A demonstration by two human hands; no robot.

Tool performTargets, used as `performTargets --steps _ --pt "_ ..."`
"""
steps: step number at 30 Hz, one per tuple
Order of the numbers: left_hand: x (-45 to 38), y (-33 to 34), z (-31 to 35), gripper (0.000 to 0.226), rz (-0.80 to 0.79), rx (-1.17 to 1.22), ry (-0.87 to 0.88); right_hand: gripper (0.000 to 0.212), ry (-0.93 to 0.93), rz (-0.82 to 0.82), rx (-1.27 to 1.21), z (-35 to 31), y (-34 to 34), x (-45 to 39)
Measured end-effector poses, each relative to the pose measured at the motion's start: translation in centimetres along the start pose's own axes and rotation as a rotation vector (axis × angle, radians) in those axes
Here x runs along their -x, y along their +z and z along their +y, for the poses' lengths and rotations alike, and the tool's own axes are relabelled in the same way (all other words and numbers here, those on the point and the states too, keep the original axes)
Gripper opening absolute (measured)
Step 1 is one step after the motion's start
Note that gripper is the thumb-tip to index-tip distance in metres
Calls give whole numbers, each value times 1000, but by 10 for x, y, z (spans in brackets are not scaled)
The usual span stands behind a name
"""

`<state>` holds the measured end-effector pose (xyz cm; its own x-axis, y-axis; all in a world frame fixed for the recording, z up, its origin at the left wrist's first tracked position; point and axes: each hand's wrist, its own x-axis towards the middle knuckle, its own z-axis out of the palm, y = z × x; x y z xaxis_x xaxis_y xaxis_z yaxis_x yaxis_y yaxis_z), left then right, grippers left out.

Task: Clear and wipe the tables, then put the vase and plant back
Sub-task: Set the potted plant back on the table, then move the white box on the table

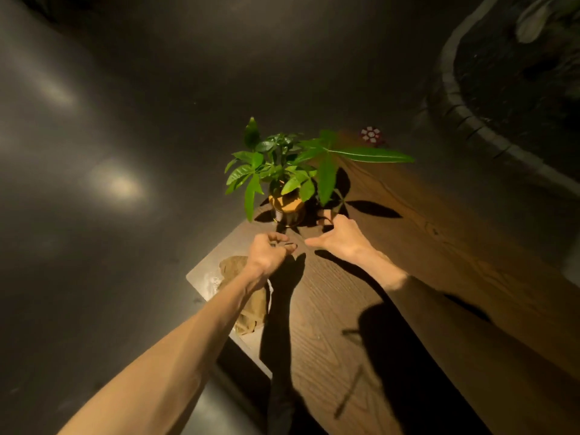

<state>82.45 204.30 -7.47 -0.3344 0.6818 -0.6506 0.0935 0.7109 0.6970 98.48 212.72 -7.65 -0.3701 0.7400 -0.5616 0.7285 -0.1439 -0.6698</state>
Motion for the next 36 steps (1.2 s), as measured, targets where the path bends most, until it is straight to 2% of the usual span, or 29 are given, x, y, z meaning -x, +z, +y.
performTargets --steps 5,12,22,27,32,36 --pt "44 25 36 21 -37 -134 147 67 -54 29 -38 22 -39 62" --pt "96 87 105 22 -179 -339 290 52 -1 216 -129 56 -115 148" --pt "155 212 181 19 -564 -556 562 52 145 565 -308 127 -190 266" --pt "190 276 191 17 -719 -681 680 50 213 754 -407 167 -201 328" --pt "243 345 180 16 -875 -787 684 44 342 899 -508 231 -199 393" --pt "276 393 159 17 -904 -827 668 39 382 1002 -628 281 -197 434"
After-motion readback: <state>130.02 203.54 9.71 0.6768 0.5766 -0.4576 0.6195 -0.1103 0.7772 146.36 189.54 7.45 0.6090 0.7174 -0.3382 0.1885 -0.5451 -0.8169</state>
